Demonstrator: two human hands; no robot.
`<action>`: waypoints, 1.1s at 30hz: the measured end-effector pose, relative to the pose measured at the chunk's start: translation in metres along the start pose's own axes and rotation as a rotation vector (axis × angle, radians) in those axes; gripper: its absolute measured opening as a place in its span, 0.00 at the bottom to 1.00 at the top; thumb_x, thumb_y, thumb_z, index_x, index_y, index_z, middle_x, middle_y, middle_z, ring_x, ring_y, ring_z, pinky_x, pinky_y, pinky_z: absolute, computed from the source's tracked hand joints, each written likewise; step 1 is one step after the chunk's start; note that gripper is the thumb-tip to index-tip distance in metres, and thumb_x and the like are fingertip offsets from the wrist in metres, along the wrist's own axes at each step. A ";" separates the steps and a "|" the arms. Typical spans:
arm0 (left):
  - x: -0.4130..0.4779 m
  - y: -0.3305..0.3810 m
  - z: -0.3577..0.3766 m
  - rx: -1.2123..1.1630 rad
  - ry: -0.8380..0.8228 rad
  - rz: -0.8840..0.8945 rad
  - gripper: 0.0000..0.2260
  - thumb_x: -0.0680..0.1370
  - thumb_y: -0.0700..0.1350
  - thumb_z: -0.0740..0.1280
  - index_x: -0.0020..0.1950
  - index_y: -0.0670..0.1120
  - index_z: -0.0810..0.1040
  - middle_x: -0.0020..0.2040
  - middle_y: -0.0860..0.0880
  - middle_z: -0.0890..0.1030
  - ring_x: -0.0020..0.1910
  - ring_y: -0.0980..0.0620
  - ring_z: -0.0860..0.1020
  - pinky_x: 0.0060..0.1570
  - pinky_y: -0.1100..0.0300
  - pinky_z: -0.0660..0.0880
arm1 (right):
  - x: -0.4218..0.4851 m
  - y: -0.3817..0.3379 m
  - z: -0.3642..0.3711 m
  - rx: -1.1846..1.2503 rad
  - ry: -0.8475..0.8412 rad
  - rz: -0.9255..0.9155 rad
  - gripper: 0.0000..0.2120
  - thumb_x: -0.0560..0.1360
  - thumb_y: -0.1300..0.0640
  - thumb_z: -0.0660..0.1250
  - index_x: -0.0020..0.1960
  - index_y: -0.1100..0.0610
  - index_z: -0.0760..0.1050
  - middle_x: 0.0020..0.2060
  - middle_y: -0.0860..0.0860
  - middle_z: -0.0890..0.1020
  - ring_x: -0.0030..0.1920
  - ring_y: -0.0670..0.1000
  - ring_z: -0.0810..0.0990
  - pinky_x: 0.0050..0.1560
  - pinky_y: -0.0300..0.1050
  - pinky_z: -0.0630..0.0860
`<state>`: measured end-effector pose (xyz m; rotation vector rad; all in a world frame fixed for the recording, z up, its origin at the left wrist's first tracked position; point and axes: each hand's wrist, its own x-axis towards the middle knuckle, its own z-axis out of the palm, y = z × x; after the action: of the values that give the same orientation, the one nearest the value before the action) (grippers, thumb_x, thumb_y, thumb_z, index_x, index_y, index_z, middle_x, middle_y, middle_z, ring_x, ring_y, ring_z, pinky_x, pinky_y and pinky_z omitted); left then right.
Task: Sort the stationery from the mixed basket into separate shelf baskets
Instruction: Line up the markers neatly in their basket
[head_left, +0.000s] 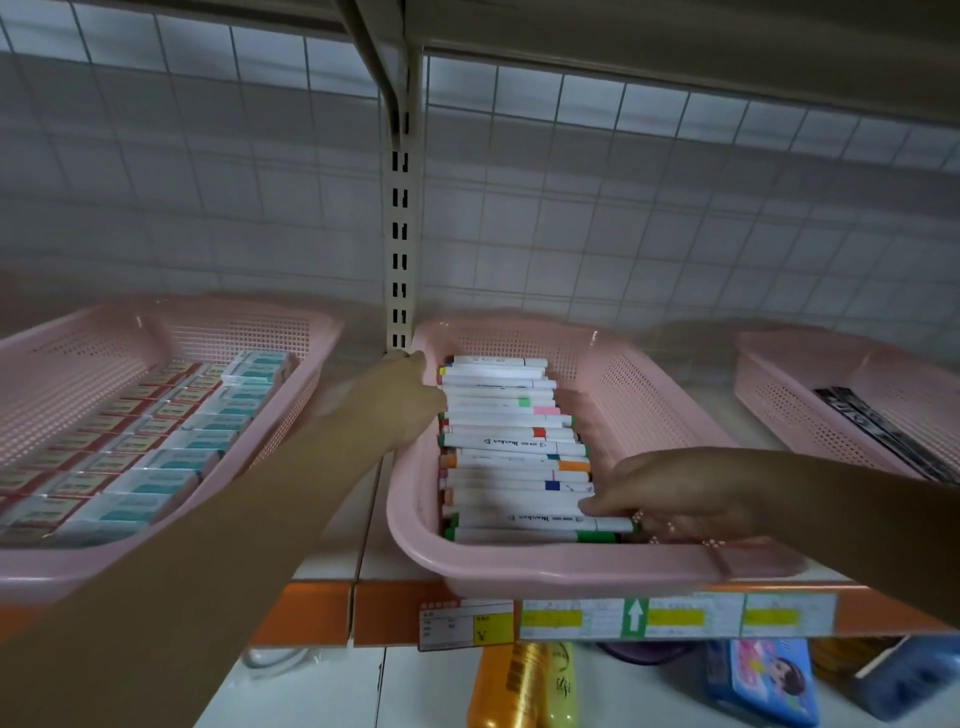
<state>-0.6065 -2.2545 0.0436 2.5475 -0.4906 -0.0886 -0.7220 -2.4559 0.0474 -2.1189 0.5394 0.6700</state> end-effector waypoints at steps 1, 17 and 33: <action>0.000 0.000 0.000 0.011 -0.003 -0.002 0.21 0.79 0.43 0.57 0.71 0.38 0.62 0.71 0.42 0.63 0.63 0.48 0.67 0.50 0.61 0.61 | -0.003 0.000 0.002 -0.006 -0.035 -0.022 0.05 0.77 0.57 0.64 0.42 0.54 0.75 0.35 0.46 0.79 0.31 0.41 0.77 0.30 0.31 0.71; -0.001 -0.002 0.003 -0.027 0.034 -0.001 0.20 0.80 0.43 0.55 0.71 0.39 0.63 0.54 0.48 0.63 0.52 0.54 0.60 0.37 0.63 0.61 | -0.016 -0.005 0.000 -0.272 -0.047 -0.046 0.06 0.76 0.58 0.65 0.43 0.59 0.77 0.36 0.51 0.77 0.36 0.46 0.73 0.37 0.35 0.68; 0.001 -0.005 0.004 -0.091 0.027 -0.010 0.15 0.79 0.42 0.57 0.37 0.54 0.55 0.35 0.56 0.56 0.33 0.62 0.57 0.32 0.69 0.53 | -0.019 -0.022 0.003 -0.660 0.196 -0.203 0.12 0.78 0.56 0.60 0.54 0.61 0.77 0.46 0.53 0.82 0.43 0.52 0.80 0.40 0.40 0.73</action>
<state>-0.6043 -2.2529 0.0377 2.4593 -0.4538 -0.0786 -0.7247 -2.4383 0.0703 -2.8329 0.2074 0.5748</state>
